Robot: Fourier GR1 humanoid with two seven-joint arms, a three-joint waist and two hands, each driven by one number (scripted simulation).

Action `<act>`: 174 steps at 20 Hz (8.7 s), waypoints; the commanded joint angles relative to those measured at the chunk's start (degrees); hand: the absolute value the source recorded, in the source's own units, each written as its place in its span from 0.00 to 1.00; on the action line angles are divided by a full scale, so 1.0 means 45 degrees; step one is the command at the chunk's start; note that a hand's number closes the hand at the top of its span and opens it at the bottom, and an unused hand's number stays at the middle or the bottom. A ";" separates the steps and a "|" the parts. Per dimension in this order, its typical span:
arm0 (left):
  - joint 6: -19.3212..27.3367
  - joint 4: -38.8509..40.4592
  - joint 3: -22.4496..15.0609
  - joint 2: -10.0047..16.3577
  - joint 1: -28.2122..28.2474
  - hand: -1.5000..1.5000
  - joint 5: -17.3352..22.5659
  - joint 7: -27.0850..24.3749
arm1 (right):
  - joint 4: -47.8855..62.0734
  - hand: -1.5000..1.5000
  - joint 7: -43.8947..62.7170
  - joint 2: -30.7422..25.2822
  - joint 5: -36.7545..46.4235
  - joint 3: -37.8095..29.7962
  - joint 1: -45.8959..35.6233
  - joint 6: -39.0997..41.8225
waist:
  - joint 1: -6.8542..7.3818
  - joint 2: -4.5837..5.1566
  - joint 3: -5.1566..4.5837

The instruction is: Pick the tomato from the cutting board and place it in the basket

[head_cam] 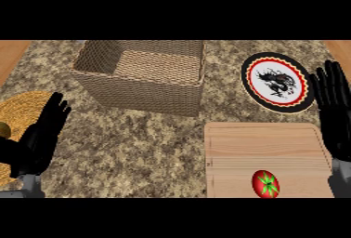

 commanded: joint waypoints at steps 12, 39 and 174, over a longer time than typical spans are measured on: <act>-0.0249 0.2377 -0.1359 0.0099 0.1422 0.50 -0.0895 0.1927 | -0.4615 0.00 -0.0719 -0.0061 -0.0152 0.8007 -0.0382 0.8959 | -0.0195 0.0091 -0.0210; -0.0229 0.1969 -0.1516 -0.0492 0.2211 0.50 -0.1147 0.1769 | -0.4986 0.00 0.0063 -1.0619 0.1087 -0.1178 -0.5426 1.5520 | -0.0069 0.0219 -0.0230; -0.1457 0.1511 -0.1117 -0.1451 0.0629 0.50 -0.2731 0.3250 | 0.2746 1.00 1.9694 0.6044 1.9140 0.3339 -1.2492 0.0000 | 0.1897 0.0381 -0.0326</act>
